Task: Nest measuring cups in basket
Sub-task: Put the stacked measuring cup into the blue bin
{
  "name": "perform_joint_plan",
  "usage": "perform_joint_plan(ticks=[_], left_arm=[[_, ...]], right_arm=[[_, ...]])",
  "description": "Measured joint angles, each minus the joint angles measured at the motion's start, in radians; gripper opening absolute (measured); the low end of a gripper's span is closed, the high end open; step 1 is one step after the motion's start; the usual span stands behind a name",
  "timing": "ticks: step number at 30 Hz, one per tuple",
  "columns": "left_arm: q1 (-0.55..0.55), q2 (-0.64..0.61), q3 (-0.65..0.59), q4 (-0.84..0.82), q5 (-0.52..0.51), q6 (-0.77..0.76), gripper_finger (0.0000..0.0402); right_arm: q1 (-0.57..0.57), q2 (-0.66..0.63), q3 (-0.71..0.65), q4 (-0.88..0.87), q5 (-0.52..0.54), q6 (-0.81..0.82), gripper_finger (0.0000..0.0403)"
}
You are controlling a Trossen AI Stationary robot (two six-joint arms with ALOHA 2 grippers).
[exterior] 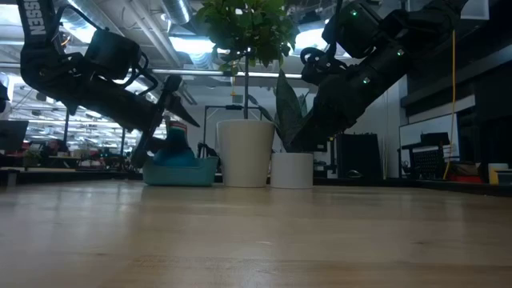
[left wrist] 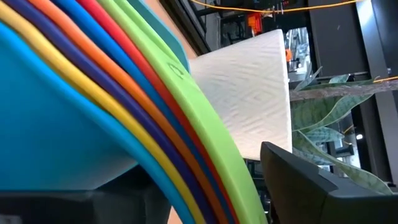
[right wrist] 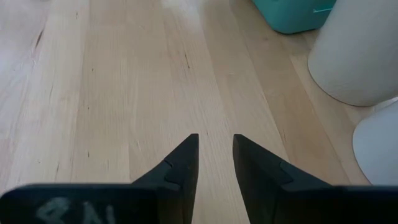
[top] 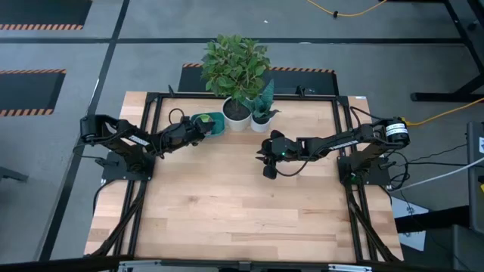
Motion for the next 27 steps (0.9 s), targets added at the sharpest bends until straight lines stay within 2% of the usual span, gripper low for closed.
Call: perform_joint_plan(ticks=[12,27], left_arm=[[0.000,0.000,0.000,0.018,0.030,-0.084,0.0235],[-0.024,0.000,0.000,0.014,0.036,-0.079,0.0235]], right_arm=[[0.000,0.000,0.000,0.000,0.000,0.000,0.0104],[0.000,0.000,0.000,0.000,0.000,0.000,0.0104]])
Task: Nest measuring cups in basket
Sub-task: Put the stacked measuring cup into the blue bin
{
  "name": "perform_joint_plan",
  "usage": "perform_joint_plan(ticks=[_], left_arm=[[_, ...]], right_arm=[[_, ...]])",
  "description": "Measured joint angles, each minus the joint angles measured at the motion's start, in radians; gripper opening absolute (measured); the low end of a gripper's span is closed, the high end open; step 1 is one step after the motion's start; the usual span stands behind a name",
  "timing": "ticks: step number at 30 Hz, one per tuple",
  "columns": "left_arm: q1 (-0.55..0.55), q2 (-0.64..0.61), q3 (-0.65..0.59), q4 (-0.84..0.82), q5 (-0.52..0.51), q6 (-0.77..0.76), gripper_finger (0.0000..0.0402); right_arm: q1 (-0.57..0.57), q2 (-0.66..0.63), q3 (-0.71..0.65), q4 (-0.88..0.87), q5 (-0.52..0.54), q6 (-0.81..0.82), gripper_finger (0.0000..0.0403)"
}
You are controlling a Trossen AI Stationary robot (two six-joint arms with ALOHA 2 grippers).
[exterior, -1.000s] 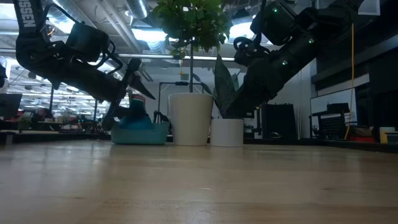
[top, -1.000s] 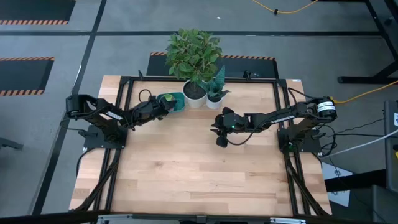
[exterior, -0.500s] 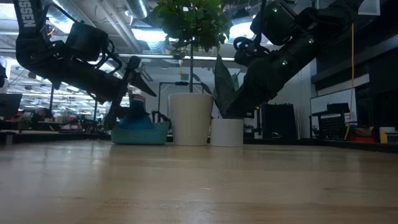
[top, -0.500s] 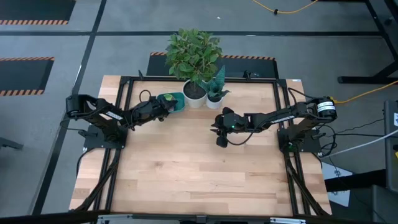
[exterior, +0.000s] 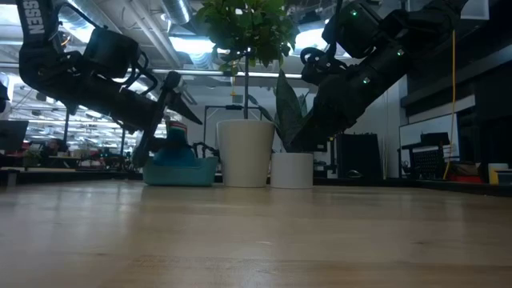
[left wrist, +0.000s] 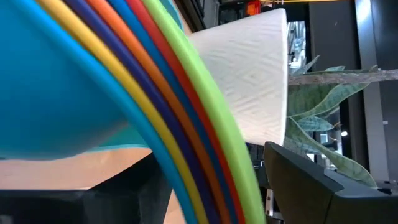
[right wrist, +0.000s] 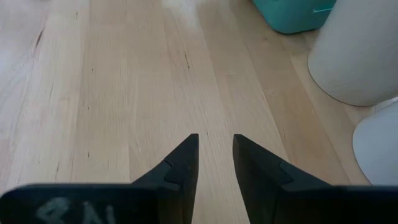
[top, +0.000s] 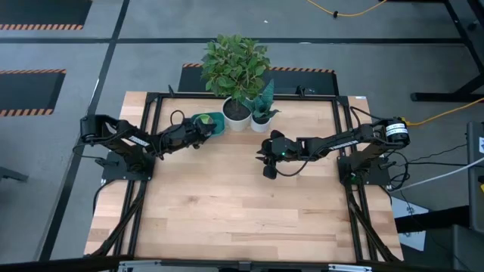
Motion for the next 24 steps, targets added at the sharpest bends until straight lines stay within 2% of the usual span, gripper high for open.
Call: perform_joint_plan(ticks=[9,18,24], left_arm=[[0.000,0.000,0.000,-0.082,0.020,-0.050,0.0235],[0.000,0.000,0.000,-0.098,0.045,-0.051,0.0235],[0.000,0.000,0.000,-0.135,0.090,-0.051,0.0235]], right_arm=[[0.000,0.000,0.000,0.000,0.000,0.000,0.0104],[0.000,0.000,0.000,0.000,0.000,0.000,0.0104],[0.000,0.000,0.000,0.000,0.000,0.000,0.0104]])
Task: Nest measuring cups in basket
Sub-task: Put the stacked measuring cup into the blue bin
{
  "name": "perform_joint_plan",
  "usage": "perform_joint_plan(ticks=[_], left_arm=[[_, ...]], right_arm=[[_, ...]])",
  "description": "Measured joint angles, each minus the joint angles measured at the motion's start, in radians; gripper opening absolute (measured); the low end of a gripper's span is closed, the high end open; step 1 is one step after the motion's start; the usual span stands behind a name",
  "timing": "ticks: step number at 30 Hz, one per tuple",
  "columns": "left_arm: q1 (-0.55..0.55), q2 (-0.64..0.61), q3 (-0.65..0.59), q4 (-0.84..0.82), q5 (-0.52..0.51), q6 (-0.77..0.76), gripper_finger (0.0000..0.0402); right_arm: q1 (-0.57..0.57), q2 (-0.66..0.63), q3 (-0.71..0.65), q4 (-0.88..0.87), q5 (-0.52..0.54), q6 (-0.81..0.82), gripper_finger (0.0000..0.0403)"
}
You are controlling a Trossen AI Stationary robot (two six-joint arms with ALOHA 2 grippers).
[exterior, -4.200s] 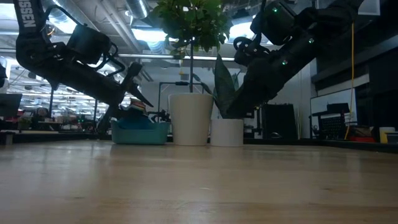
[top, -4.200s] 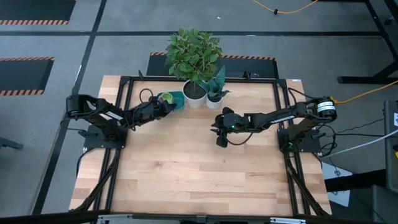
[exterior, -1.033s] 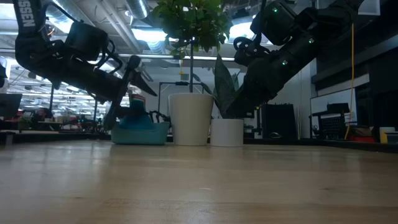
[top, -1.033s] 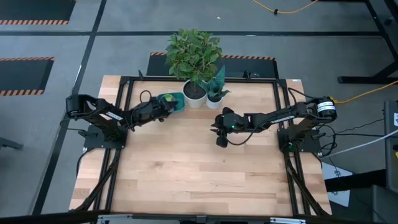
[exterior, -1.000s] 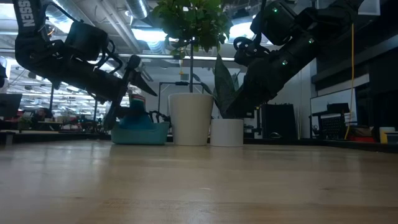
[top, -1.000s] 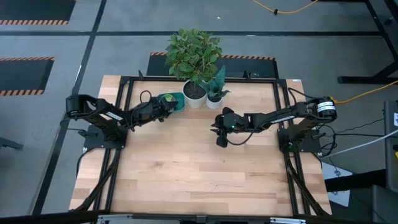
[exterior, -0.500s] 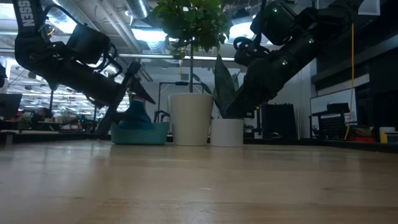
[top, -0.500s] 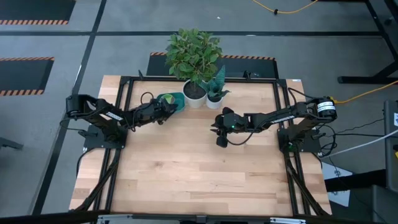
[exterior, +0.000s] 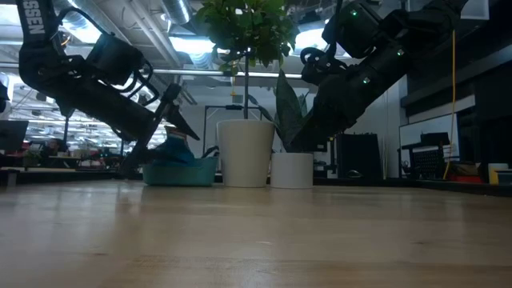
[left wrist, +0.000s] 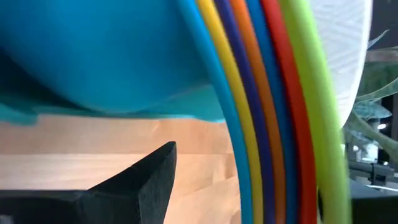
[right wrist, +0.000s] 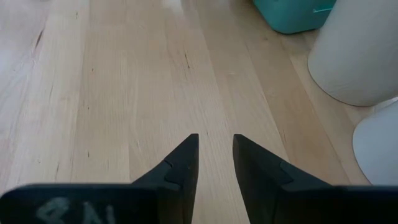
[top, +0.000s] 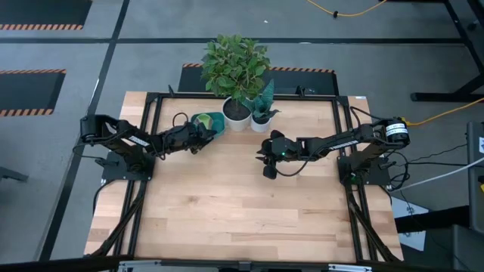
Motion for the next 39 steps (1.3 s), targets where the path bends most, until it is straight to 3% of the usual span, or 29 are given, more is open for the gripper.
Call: perform_joint_plan(ticks=[29,39], left_arm=[[0.000,0.000,0.000,-0.002,0.041,-0.001,0.0235],[0.001,0.000,-0.042,0.015,0.098,0.000,0.0235]], right_arm=[[0.000,0.000,0.000,0.000,0.000,0.000,0.0104],[0.000,0.000,0.000,0.000,0.000,0.000,0.0104]])
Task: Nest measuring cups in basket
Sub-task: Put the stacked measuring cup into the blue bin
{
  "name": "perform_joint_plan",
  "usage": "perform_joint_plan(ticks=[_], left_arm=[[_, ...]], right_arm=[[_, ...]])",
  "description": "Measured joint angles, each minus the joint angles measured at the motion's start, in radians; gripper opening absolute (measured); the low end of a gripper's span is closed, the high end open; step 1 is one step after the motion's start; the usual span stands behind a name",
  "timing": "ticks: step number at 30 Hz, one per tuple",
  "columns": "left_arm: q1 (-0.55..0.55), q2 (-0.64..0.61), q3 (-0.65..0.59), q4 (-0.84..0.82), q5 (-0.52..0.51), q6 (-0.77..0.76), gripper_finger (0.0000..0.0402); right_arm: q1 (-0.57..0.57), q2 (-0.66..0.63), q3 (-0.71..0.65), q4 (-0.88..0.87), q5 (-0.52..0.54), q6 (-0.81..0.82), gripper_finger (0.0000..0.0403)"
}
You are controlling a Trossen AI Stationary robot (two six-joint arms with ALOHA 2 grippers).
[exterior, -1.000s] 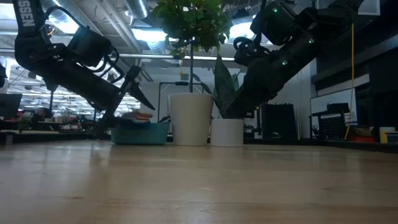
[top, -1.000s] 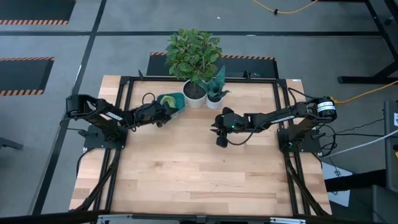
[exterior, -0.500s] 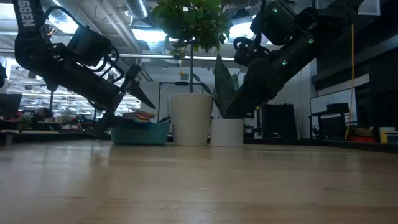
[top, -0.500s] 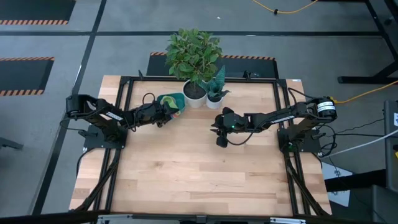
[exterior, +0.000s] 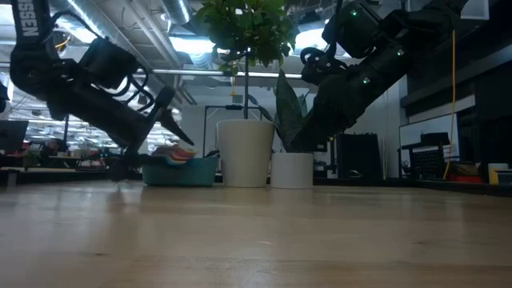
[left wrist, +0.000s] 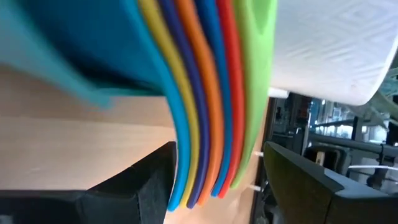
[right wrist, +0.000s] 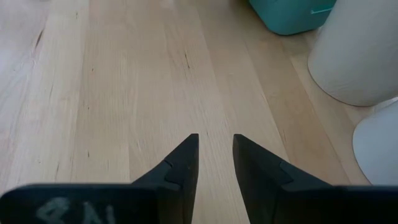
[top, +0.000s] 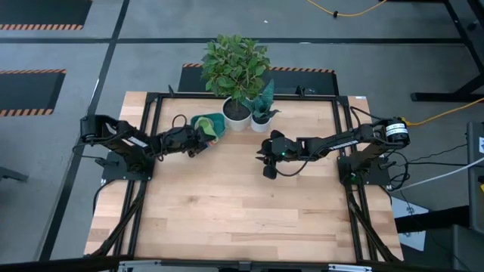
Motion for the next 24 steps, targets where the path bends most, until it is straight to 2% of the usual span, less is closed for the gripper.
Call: perform_joint_plan(ticks=[5,11,24], left_arm=[[0.000,0.000,-0.056,0.063,0.055,0.000,0.0235],[0.000,0.000,-0.140,0.219,0.065,0.023,0.0235],[0.000,-0.012,-0.139,0.301,0.120,0.119,0.0235]], right_arm=[[0.000,0.000,0.000,0.000,0.000,0.000,0.0104],[0.000,0.000,0.000,0.000,0.000,0.000,0.0104],[0.000,0.000,0.000,0.002,0.000,0.000,0.0104]])
